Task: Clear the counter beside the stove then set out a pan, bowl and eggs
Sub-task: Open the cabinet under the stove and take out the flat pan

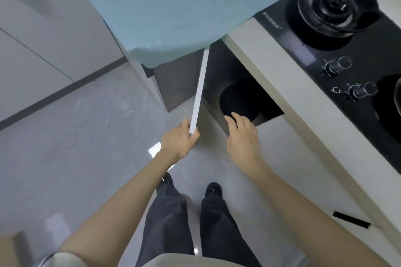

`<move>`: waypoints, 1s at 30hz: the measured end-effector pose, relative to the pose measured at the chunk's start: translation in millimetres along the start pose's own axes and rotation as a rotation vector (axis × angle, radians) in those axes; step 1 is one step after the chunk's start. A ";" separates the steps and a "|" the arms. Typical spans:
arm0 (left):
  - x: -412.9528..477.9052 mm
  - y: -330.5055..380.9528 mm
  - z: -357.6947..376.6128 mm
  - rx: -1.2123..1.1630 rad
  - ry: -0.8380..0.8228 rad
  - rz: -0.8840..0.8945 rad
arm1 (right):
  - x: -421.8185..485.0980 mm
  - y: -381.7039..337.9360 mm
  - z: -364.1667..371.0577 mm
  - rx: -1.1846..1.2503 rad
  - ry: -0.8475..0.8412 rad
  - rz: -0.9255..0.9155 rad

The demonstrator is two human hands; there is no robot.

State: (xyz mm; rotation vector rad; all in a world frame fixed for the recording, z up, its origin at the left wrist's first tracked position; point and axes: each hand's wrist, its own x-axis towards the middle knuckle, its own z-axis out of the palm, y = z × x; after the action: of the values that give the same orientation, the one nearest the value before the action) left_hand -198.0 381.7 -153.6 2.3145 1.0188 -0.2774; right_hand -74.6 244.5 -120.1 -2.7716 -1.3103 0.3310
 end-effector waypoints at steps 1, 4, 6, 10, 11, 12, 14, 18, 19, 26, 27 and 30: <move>-0.3 -11.7 -5.7 -0.003 0.015 0.011 | 5.9 -11.6 0.2 0.004 -0.009 0.003; 2.5 -56.2 -27.7 0.007 0.069 0.031 | 26.4 -50.0 5.5 0.045 -0.043 0.028; 7.4 -83.1 -44.6 0.002 0.103 0.019 | 37.8 -69.8 8.8 0.065 -0.045 0.065; 26.8 -125.4 -79.1 0.049 0.191 -0.019 | 61.8 -103.5 14.2 0.097 -0.045 0.151; 32.6 -132.4 -85.6 0.047 0.204 -0.027 | 66.8 -109.1 15.2 0.100 -0.046 0.164; 38.8 -140.4 -93.3 0.038 0.211 -0.042 | 73.5 -116.1 16.2 0.100 -0.050 0.171; 50.2 -152.4 -106.0 0.000 0.226 -0.076 | 84.5 -125.4 18.1 0.115 -0.051 0.184; 68.2 -165.7 -127.6 -0.121 0.281 -0.105 | 99.8 -139.6 20.8 0.171 -0.039 0.185; 71.6 -166.3 -131.5 -0.139 0.302 -0.110 | 102.6 -141.5 21.2 0.184 -0.037 0.190; 87.4 -169.2 -145.3 -0.262 0.400 -0.197 | 109.4 -146.6 29.1 0.249 -0.042 0.228; 85.6 -170.1 -142.5 -0.277 0.409 -0.179 | 109.0 -146.5 31.4 0.259 -0.038 0.233; 71.4 -168.6 -129.3 -0.346 0.495 -0.087 | 106.8 -145.4 39.7 0.280 -0.045 0.253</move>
State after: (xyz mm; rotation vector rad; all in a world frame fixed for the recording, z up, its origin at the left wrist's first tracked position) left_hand -277.3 591.4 -151.4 2.0602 1.2851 0.4324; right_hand -127.5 417.9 -155.9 -2.6988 -0.8421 0.5467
